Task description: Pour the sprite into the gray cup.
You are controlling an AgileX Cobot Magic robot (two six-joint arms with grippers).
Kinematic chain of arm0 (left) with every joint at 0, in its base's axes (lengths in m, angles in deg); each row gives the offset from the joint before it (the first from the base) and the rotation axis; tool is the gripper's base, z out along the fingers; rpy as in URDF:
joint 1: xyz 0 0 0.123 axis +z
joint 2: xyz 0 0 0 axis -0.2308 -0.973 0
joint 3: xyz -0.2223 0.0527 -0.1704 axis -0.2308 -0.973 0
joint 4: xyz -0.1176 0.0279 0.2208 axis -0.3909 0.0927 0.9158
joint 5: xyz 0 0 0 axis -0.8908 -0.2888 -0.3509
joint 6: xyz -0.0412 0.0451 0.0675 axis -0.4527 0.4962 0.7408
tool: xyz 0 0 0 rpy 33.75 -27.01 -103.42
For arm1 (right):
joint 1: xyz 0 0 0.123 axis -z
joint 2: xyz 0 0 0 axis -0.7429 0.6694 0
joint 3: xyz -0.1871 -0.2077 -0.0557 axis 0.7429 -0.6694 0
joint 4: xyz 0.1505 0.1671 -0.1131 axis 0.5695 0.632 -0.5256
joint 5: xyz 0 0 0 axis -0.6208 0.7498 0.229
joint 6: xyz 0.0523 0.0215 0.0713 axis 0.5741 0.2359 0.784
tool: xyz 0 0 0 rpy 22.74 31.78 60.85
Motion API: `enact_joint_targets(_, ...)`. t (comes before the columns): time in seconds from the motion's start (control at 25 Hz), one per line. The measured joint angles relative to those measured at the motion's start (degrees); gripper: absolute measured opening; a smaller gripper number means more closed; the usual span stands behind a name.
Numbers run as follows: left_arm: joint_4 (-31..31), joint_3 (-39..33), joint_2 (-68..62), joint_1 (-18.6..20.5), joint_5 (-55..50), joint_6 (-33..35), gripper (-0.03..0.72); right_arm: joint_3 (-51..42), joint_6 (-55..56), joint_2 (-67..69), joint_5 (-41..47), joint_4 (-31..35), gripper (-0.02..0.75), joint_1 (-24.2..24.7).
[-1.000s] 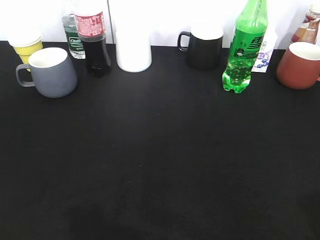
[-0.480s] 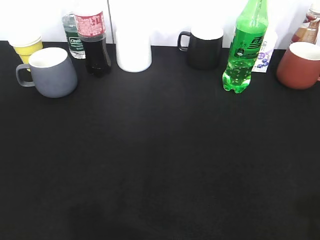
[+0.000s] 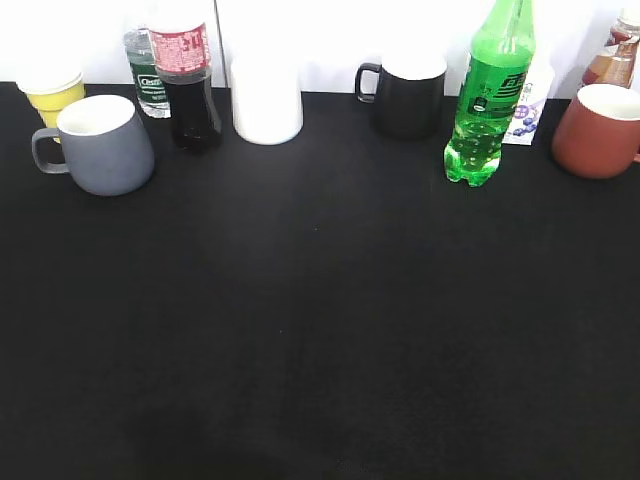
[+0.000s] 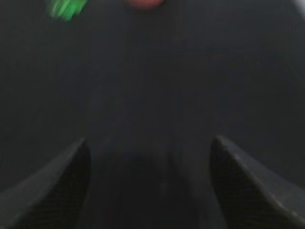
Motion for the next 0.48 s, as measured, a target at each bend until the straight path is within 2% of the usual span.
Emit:
enact_joint_targets(0.08, -0.07, -0.06, 3.96, 0.60, 0.00, 0.00, 0.232, -0.12, 0.00, -0.54, 0.00, 0.04, 0.587, 0.63)
enact_joint_targets(0.48, -0.07, -0.11, 4.66, 0.60, -0.04, 0.00, 0.229, -0.12, 0.00, -0.76, 0.06, 0.06, 0.587, 0.68)
